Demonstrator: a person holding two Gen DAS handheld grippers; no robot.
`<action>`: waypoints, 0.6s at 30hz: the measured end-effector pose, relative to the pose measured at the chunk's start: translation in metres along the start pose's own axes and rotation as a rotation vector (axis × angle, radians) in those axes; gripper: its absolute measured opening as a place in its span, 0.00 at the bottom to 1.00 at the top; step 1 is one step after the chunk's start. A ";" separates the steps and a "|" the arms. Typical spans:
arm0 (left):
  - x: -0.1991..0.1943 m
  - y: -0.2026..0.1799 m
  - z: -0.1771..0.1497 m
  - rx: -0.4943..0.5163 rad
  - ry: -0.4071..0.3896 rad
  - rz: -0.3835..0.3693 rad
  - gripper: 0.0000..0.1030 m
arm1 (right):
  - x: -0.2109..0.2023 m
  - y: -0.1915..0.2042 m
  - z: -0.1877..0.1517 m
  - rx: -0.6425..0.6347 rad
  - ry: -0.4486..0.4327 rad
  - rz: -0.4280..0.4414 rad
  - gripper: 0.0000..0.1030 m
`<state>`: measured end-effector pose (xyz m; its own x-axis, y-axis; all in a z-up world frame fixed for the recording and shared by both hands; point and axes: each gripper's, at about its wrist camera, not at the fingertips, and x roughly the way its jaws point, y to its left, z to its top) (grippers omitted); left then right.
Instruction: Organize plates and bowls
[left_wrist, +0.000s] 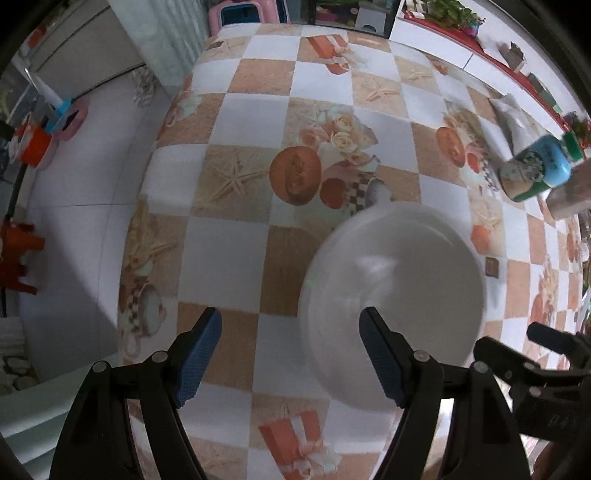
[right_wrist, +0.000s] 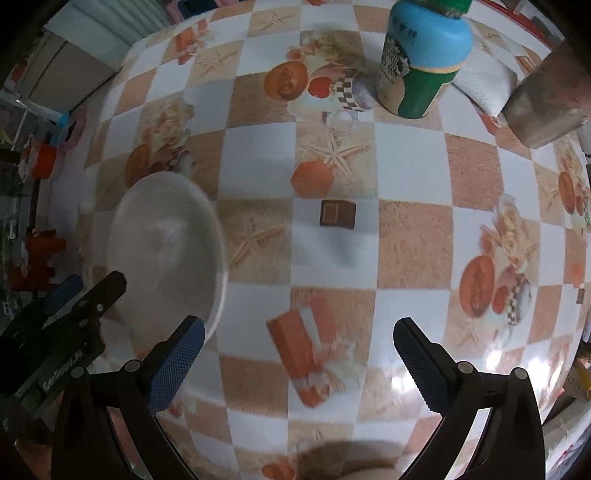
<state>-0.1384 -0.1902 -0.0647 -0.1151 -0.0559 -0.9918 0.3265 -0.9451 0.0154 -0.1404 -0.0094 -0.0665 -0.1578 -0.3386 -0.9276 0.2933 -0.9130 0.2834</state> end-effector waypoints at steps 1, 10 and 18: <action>0.004 0.001 0.002 -0.009 0.005 -0.005 0.78 | 0.004 0.001 0.002 0.001 -0.002 0.006 1.00; 0.035 -0.006 0.010 0.016 0.068 0.038 0.60 | 0.025 0.020 0.014 -0.040 -0.014 0.045 0.77; 0.034 -0.038 0.005 0.101 0.085 -0.020 0.35 | 0.034 0.028 0.009 -0.080 0.017 0.152 0.25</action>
<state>-0.1591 -0.1580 -0.0981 -0.0393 -0.0135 -0.9991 0.2280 -0.9737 0.0042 -0.1459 -0.0483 -0.0884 -0.0904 -0.4666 -0.8798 0.3866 -0.8306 0.4008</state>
